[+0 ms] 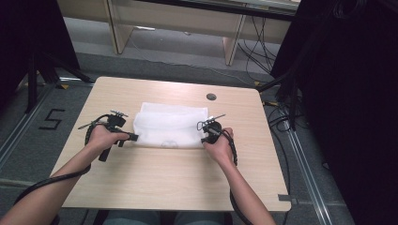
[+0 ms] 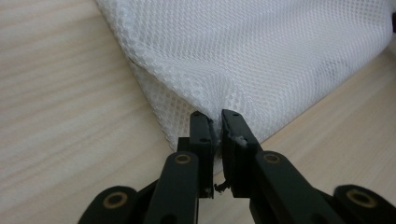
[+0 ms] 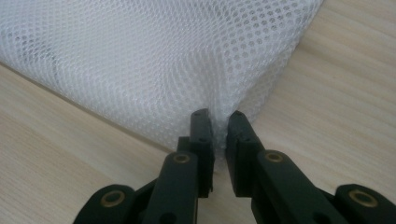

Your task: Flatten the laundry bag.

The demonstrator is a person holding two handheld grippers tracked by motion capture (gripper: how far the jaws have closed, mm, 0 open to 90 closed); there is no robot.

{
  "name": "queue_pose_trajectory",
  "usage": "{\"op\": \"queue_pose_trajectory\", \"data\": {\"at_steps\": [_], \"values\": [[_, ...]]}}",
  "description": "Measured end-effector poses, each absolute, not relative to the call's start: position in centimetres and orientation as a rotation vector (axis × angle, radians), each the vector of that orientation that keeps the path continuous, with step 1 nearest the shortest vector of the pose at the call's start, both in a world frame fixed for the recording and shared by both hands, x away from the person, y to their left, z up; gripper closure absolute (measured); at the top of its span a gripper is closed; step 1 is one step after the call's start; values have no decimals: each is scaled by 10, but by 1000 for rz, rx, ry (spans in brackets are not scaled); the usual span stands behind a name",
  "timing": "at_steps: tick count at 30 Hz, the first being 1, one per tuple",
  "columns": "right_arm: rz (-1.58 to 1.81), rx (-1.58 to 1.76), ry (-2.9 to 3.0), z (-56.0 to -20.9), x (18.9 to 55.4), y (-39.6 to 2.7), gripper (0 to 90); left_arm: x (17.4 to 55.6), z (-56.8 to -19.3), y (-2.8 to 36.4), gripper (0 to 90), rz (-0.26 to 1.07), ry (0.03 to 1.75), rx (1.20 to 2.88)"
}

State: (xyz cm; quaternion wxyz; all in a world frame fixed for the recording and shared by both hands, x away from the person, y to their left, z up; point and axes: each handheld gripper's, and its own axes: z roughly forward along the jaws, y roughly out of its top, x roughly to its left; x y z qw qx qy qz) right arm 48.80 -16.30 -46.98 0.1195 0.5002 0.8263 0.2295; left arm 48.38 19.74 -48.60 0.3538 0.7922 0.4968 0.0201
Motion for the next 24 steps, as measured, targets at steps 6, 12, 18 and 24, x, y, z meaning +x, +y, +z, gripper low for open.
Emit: {"op": "queue_pose_trajectory", "data": {"at_steps": [6, 12, 18, 24], "values": [[689, 1458, 2436, -473, 476, -173, 830, 466, -484, 193, 834, 44, 1229, 2100], [702, 1414, 2468, -476, 460, -179, 818, 449, -485, 193, 830, 28, 1202, 2113], [605, 1390, 2585, -462, 451, -177, 682, 441, -480, 199, 795, 28, 1138, 2209], [659, 1338, 2518, -431, 461, -168, 593, 440, -456, 197, 659, 145, 1142, 2156]]}}
